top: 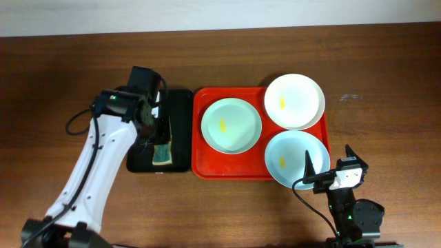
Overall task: Clean dirty plates on tray and stack at the side
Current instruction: 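Move the left gripper over the green-and-yellow sponge on the black tray, then lower the left gripper and grasp the sponge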
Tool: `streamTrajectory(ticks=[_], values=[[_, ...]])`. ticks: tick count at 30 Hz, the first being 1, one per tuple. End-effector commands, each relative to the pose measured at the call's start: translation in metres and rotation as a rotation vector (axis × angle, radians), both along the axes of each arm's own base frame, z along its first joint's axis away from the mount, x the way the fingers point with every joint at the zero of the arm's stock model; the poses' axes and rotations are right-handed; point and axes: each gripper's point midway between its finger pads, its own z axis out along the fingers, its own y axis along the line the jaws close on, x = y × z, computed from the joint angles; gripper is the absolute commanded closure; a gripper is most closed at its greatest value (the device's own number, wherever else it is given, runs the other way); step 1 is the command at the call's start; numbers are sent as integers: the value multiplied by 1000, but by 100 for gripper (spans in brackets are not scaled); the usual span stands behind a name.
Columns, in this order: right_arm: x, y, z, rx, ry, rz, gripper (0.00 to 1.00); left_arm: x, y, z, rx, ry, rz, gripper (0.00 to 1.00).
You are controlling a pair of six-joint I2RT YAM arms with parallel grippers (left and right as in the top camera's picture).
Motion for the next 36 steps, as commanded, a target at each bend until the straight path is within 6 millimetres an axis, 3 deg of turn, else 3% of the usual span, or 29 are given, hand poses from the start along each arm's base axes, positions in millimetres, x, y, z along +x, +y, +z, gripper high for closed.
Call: streamTrajectory(ticks=[1,6,11,14,15,22,27,36], values=[[0,2,-3,-5,5,13,2,5,2,-8,18,4,15,61],[0,2,-3,-5,5,13,2,15,5,-7,10,-29,33,32],[0,2,-3,-5,5,13,2,19,22,-7,9,-34,86,31],[0,2,-3,-5,5,13,2,20,29,-7,9,-35,108,40],[0,2,-3,-5,5,13,2,20,32,-7,10,-35,115,99],[0,2,-3,-5,5,13,2,20,32,-7,10,-37,118,100],[0,2,-3,-5,5,13,1,25,32,-6,7,-55,118,88],[0,2,-3,-5,5,13,1,29,32,-5,7,-74,122,84]])
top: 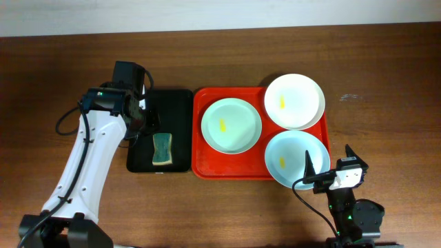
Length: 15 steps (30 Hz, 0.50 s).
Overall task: Clean dirty plates on tray and stack at the side
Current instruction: 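Lower the left gripper and grasp the sponge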
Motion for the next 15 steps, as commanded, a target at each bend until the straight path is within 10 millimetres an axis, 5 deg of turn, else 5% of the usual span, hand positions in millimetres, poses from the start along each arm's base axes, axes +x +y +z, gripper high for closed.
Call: streamTrajectory(ticks=[1,15], values=[[0,2,-3,-5,5,13,2,2,3,-3,13,-4,9,84],[0,2,-3,-5,5,13,2,5,8,-3,41,-17,17,85]])
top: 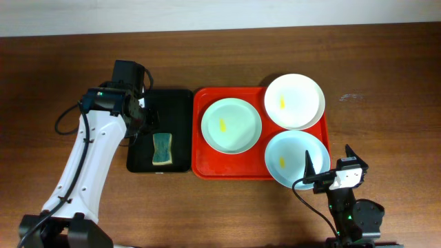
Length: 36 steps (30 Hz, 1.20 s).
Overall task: Clean dirty plates on tray and stack at the side
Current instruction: 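Lower the left gripper and grasp the sponge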
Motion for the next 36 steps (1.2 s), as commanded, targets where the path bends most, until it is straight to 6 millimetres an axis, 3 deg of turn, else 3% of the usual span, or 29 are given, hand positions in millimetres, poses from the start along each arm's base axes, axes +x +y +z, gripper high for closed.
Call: streamTrajectory(ticks=[1,5,9,14,19,28,36], values=[[0,2,-3,-6,5,13,2,-1,4,-6,17,11,11,81],[0,2,-3,-6,5,13,2,-1,2,-18,7,19,7,60],[0,2,-3,-6,5,13,2,2,-1,-43,-4,27,1,66],[0,2,-3,-6,5,13,2,8,-27,-73,-106,89,-120,73],[0,2,-3,-6,5,13,2,-2,-27,-102,-91,195,-118,67],[0,2,-3,-6,5,13,2,-20,-18,-123,-50,278,-108,63],[0,2,-3,-6,5,13,2,-22,-16,-131,-38,274,-108,63]])
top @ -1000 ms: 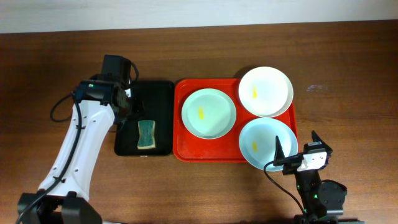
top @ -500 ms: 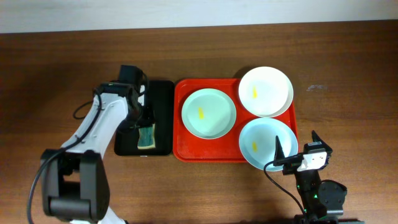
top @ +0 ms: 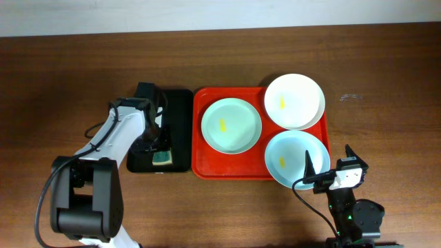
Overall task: Clean dirty plates on tray and stack at the side
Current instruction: 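Lower the left gripper and grasp the sponge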
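Three plates, each with a yellow smear, sit on the red tray (top: 207,167): a light green plate (top: 231,125) at the left, a white plate (top: 294,101) at the back right and a light blue plate (top: 296,158) at the front right. My left gripper (top: 158,143) reaches down onto the green-and-yellow sponge (top: 163,159) in the black tray (top: 180,110). The wrist hides most of the sponge and the jaws. My right gripper (top: 328,167) is open near the table's front edge, just right of the blue plate.
The black tray lies against the red tray's left side. The white and blue plates overhang the red tray's right rim. Brown tabletop stretches to the left, the back and the far right.
My left arm has moved from the black tray's back left corner down onto the sponge, which now shows only at its front end. The right arm and the plates are unchanged.
At first my left gripper was low over the sponge in the black tray. Then, at two moments, it was back at the tray's left rim and the sponge lay free. Now it is down on the sponge again. The plates and right arm stayed put.
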Tool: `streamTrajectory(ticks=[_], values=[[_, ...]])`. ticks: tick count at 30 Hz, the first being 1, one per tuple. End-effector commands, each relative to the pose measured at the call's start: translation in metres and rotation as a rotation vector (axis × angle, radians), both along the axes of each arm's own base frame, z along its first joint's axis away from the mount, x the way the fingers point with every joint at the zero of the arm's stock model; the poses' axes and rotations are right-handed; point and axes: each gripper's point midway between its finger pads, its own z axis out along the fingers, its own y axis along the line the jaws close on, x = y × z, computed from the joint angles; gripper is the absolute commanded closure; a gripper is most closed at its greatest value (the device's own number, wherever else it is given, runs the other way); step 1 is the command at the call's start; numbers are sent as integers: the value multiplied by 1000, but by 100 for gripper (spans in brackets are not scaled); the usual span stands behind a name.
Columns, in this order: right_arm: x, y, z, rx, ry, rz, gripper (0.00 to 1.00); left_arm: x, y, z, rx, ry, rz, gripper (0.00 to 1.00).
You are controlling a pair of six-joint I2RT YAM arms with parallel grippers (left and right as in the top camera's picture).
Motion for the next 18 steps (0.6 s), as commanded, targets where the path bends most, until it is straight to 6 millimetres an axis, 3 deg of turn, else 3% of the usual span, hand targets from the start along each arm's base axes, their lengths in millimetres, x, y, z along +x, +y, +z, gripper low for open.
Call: streamTrajectory(ticks=[1,18], values=[[0,2,-3,-5,5,13,2,-2,0,-6,12,9,-18,63],[0,2,-3,-5,5,13,1,-1,-6,-6,12,1,-36,62]])
